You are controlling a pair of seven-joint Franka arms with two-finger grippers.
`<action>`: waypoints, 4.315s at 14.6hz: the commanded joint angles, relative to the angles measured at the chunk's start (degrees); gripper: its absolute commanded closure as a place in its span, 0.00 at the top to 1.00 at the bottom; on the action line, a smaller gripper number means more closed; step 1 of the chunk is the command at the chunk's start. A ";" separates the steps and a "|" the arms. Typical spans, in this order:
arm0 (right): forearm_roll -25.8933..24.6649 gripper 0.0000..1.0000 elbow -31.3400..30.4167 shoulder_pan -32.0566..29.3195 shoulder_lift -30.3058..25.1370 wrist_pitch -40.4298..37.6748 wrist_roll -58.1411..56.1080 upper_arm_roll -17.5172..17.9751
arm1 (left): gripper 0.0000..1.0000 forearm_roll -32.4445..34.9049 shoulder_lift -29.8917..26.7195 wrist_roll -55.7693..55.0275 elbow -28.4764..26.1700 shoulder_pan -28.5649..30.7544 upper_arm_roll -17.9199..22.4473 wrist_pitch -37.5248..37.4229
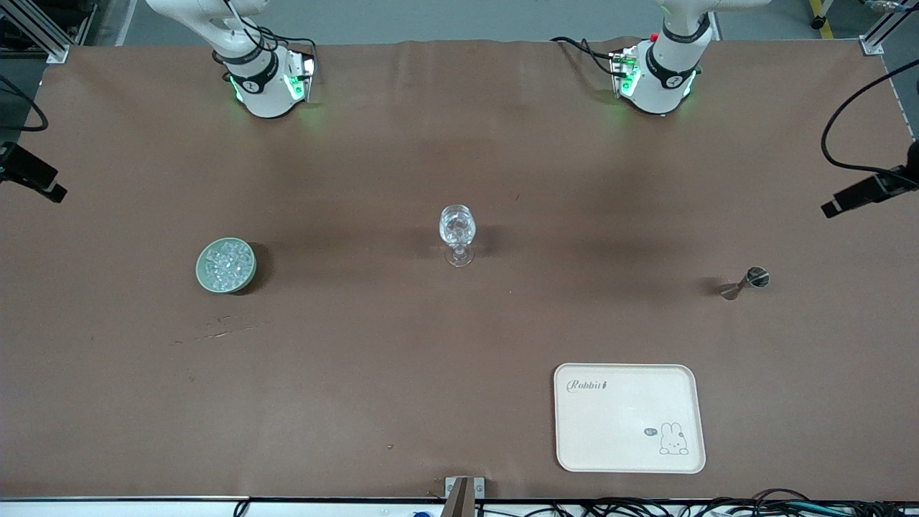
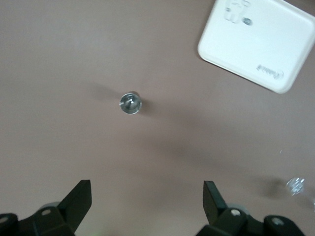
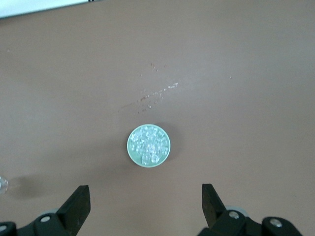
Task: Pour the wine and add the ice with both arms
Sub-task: 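Reach the right gripper to the ice dish while the left gripper reaches the jigger, then grasp an ice cube with the right gripper while the left gripper grasps the jigger, then lift the ice cube with the right gripper while the left gripper carries the jigger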
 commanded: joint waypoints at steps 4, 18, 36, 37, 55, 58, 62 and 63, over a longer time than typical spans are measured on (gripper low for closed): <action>-0.81 1.00 -13.66 1.53 0.85 10.07 1.28 3.40 | 1.00 -7.60 9.68 -3.85 1.17 -0.18 7.73 -0.51; -7.22 0.99 -44.28 -0.40 9.90 48.58 1.02 3.32 | 1.00 -32.21 37.28 -19.21 7.67 1.48 19.17 -0.16; -8.63 0.66 -49.65 -0.93 14.91 61.35 0.84 2.88 | 1.00 -55.24 46.61 -13.69 0.99 3.77 18.55 -5.44; -8.63 0.63 -49.65 -0.93 15.00 61.35 0.84 2.88 | 0.93 -56.56 46.70 -13.78 0.38 3.42 18.55 -5.43; -8.63 0.04 -47.99 -1.10 15.44 59.61 3.47 2.70 | 0.00 -59.03 44.24 -15.54 -1.12 3.95 18.99 -11.93; -8.54 0.03 -43.00 -0.75 15.35 50.59 5.32 2.88 | 0.00 -58.34 41.35 -15.89 -1.38 2.64 18.90 -13.69; -7.41 0.03 -33.33 -0.49 14.48 35.81 5.76 3.32 | 0.00 -56.92 34.59 -15.89 -7.69 2.28 14.96 -13.43; -6.18 0.03 -31.48 -0.40 13.87 33.69 5.85 3.32 | 0.00 -56.92 32.57 -15.89 -9.36 2.10 14.25 -13.26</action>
